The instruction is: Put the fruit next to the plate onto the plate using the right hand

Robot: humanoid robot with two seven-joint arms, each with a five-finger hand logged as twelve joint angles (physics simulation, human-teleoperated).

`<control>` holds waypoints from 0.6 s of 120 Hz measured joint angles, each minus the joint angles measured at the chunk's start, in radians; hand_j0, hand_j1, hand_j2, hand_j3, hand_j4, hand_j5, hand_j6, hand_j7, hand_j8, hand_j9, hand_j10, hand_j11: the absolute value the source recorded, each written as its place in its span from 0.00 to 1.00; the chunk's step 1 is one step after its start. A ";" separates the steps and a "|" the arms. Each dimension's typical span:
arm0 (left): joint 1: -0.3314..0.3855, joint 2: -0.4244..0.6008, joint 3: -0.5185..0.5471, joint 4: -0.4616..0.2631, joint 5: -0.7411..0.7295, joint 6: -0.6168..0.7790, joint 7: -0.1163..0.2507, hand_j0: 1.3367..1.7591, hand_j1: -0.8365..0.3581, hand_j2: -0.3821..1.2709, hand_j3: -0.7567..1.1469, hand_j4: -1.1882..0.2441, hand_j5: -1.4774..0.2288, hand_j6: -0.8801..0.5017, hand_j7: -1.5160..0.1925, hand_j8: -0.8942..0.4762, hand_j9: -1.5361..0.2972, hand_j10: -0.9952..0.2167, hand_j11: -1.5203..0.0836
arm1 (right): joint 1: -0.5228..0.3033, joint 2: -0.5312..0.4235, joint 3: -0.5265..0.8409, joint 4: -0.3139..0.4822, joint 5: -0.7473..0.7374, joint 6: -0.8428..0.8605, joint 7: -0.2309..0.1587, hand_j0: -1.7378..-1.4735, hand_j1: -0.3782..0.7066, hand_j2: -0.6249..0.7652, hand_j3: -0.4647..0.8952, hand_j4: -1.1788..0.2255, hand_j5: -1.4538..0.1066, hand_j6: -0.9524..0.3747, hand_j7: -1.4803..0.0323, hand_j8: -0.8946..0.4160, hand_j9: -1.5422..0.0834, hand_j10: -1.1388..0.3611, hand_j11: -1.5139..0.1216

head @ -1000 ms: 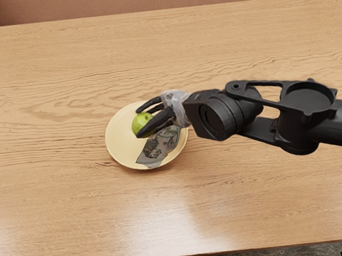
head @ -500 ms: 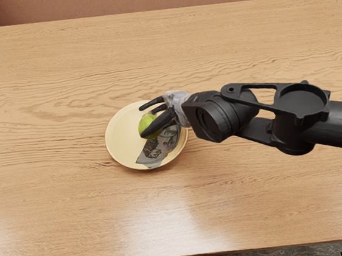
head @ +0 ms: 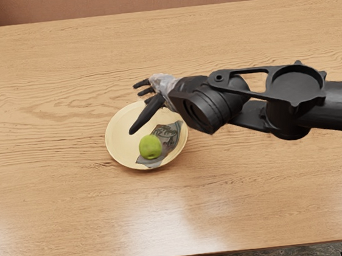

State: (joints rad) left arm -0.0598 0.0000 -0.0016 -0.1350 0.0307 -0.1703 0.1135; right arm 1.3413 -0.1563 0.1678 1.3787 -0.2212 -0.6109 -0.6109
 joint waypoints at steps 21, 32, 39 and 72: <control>0.000 0.000 0.000 0.000 0.000 0.000 0.000 0.76 0.76 0.26 0.40 0.67 0.69 0.47 0.71 0.48 0.67 0.63 0.76 | 0.007 -0.037 0.072 0.055 0.002 0.000 0.000 0.30 0.14 0.44 0.34 0.76 0.84 0.64 0.89 0.61 0.86 0.69 0.84; 0.000 0.000 0.000 0.000 0.000 0.000 0.000 0.76 0.76 0.26 0.40 0.67 0.69 0.47 0.71 0.48 0.67 0.63 0.76 | -0.072 -0.073 0.196 0.076 0.007 0.029 0.000 0.30 0.12 0.44 0.34 0.78 0.86 0.66 0.91 0.62 0.88 0.71 0.86; 0.000 0.000 0.000 0.000 0.000 0.000 0.000 0.76 0.76 0.26 0.40 0.67 0.69 0.47 0.71 0.48 0.67 0.63 0.76 | -0.143 -0.103 0.291 0.103 0.010 0.118 0.000 0.30 0.11 0.44 0.34 0.79 0.87 0.66 0.92 0.63 0.89 0.71 0.87; 0.000 0.000 0.000 0.000 0.000 0.000 0.000 0.76 0.76 0.26 0.40 0.67 0.69 0.47 0.71 0.48 0.67 0.63 0.76 | -0.488 -0.274 0.636 0.158 0.106 0.788 0.000 0.30 0.09 0.44 0.34 0.80 0.89 0.68 0.93 0.64 0.91 0.72 0.88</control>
State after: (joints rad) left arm -0.0598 0.0000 -0.0015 -0.1350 0.0307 -0.1703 0.1135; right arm 0.8534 -0.4304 0.8039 1.5363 -0.1148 0.1772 -0.6109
